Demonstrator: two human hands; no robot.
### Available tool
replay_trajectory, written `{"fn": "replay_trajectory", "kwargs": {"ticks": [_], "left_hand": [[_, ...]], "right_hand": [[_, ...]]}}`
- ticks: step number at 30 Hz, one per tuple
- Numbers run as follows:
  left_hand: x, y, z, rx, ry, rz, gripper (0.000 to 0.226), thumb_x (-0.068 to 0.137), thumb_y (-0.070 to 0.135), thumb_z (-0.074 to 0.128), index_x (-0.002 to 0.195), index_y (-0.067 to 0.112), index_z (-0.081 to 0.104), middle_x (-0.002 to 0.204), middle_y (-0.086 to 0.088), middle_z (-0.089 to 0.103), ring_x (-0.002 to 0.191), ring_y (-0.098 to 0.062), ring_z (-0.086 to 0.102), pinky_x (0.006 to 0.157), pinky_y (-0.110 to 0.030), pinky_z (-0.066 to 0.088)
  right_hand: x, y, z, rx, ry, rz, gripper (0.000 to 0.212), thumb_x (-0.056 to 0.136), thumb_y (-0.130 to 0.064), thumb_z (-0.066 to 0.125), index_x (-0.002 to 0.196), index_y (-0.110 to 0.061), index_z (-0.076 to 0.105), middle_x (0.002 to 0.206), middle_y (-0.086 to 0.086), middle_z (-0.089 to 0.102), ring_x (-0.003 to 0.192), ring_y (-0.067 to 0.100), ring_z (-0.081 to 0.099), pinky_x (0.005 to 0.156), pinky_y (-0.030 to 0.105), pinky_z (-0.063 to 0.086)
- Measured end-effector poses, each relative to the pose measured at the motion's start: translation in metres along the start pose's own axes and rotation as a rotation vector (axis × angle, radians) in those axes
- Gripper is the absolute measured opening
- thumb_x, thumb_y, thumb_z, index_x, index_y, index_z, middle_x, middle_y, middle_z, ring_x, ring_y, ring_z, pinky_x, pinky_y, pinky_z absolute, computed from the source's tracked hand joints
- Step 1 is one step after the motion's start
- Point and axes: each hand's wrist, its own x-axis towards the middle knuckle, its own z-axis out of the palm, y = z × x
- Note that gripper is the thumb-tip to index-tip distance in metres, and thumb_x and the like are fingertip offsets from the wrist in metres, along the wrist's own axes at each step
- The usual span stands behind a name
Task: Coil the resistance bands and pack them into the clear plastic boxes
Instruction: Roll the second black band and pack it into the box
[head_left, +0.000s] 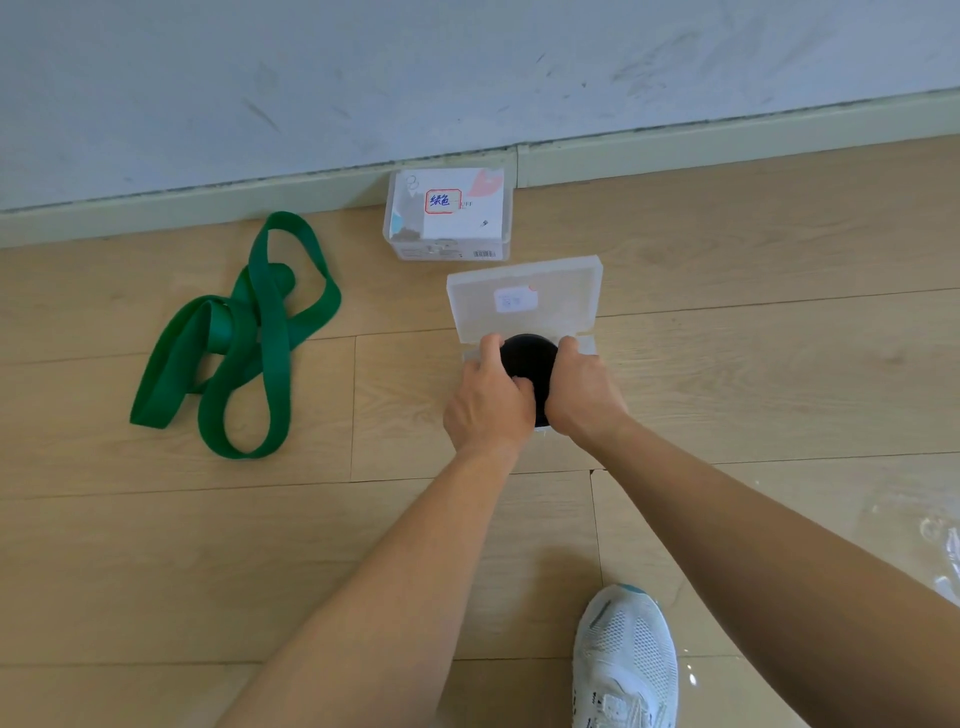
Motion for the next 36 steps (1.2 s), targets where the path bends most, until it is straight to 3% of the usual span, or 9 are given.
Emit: {"fn": "replay_trajectory", "kwargs": {"ticks": [4, 8, 13, 18, 21, 25, 29, 36], "left_hand": [[0.005, 0.0, -0.002, -0.036, 0.073, -0.04, 0.023, 0.108, 0.031, 0.034, 0.125, 0.03, 0.05, 0.101, 0.002, 0.064, 0.082, -0.023, 0.054, 0.063, -0.035, 0.037], [0.007, -0.003, -0.005, 0.072, 0.096, -0.026, 0.021, 0.106, 0.018, 0.035, 0.116, 0.027, 0.052, 0.078, 0.005, 0.053, 0.072, -0.024, 0.05, 0.053, -0.032, 0.027], [0.007, -0.007, -0.001, 0.122, 0.09, 0.064, 0.028, 0.101, 0.007, 0.04, 0.123, 0.022, 0.048, 0.094, -0.006, 0.065, 0.076, -0.026, 0.049, 0.06, -0.037, 0.035], [0.007, -0.008, 0.0, 0.085, 0.103, 0.112, 0.02, 0.102, 0.011, 0.042, 0.119, 0.016, 0.051, 0.109, -0.007, 0.062, 0.088, -0.031, 0.058, 0.064, -0.038, 0.038], [0.012, -0.01, 0.002, 0.091, 0.133, 0.13, 0.014, 0.106, 0.023, 0.041, 0.111, 0.016, 0.052, 0.103, -0.003, 0.064, 0.082, -0.028, 0.057, 0.062, -0.036, 0.037], [0.02, -0.013, 0.0, 0.157, 0.133, 0.121, 0.025, 0.109, 0.033, 0.032, 0.108, 0.02, 0.053, 0.091, 0.001, 0.061, 0.075, -0.022, 0.048, 0.061, -0.035, 0.034], [0.02, -0.019, 0.001, 0.175, 0.154, 0.129, 0.025, 0.109, 0.032, 0.033, 0.108, 0.021, 0.055, 0.078, 0.002, 0.056, 0.071, -0.025, 0.05, 0.058, -0.034, 0.035], [0.013, -0.029, 0.01, 0.213, 0.152, 0.17, 0.023, 0.11, 0.031, 0.03, 0.114, 0.021, 0.05, 0.073, -0.001, 0.059, 0.066, -0.03, 0.056, 0.056, -0.034, 0.035]], "right_hand": [[0.002, 0.002, 0.001, -0.047, -0.013, -0.004, 0.033, 0.091, 0.002, 0.057, 0.122, -0.005, 0.048, 0.114, 0.017, 0.061, 0.102, 0.033, 0.064, 0.069, 0.034, 0.044], [0.004, 0.004, 0.002, -0.023, -0.015, -0.008, 0.032, 0.089, 0.002, 0.059, 0.12, -0.006, 0.053, 0.112, 0.016, 0.063, 0.1, 0.033, 0.064, 0.068, 0.034, 0.044], [0.002, 0.009, 0.007, 0.048, 0.018, -0.023, 0.031, 0.086, 0.003, 0.062, 0.115, -0.007, 0.056, 0.108, 0.016, 0.062, 0.084, 0.029, 0.059, 0.068, 0.036, 0.049], [-0.007, 0.012, 0.014, 0.015, 0.036, -0.052, 0.038, 0.089, 0.001, 0.064, 0.121, -0.008, 0.047, 0.108, 0.014, 0.057, 0.082, 0.026, 0.051, 0.067, 0.035, 0.044], [-0.013, 0.015, 0.018, 0.054, 0.064, -0.098, 0.053, 0.088, 0.002, 0.063, 0.131, -0.015, 0.036, 0.108, 0.014, 0.056, 0.085, 0.029, 0.056, 0.068, 0.038, 0.048], [-0.014, 0.02, 0.018, 0.098, 0.061, -0.158, 0.071, 0.087, 0.003, 0.062, 0.141, -0.029, 0.029, 0.106, 0.013, 0.056, 0.089, 0.032, 0.06, 0.072, 0.046, 0.057], [-0.013, 0.023, 0.018, 0.131, 0.05, -0.179, 0.073, 0.087, 0.0, 0.063, 0.143, -0.032, 0.029, 0.11, 0.012, 0.056, 0.093, 0.031, 0.058, 0.075, 0.043, 0.055], [-0.002, 0.028, 0.016, 0.137, -0.004, -0.213, 0.07, 0.081, -0.003, 0.069, 0.135, -0.031, 0.036, 0.109, 0.008, 0.057, 0.094, 0.028, 0.054, 0.071, 0.035, 0.044]]}}
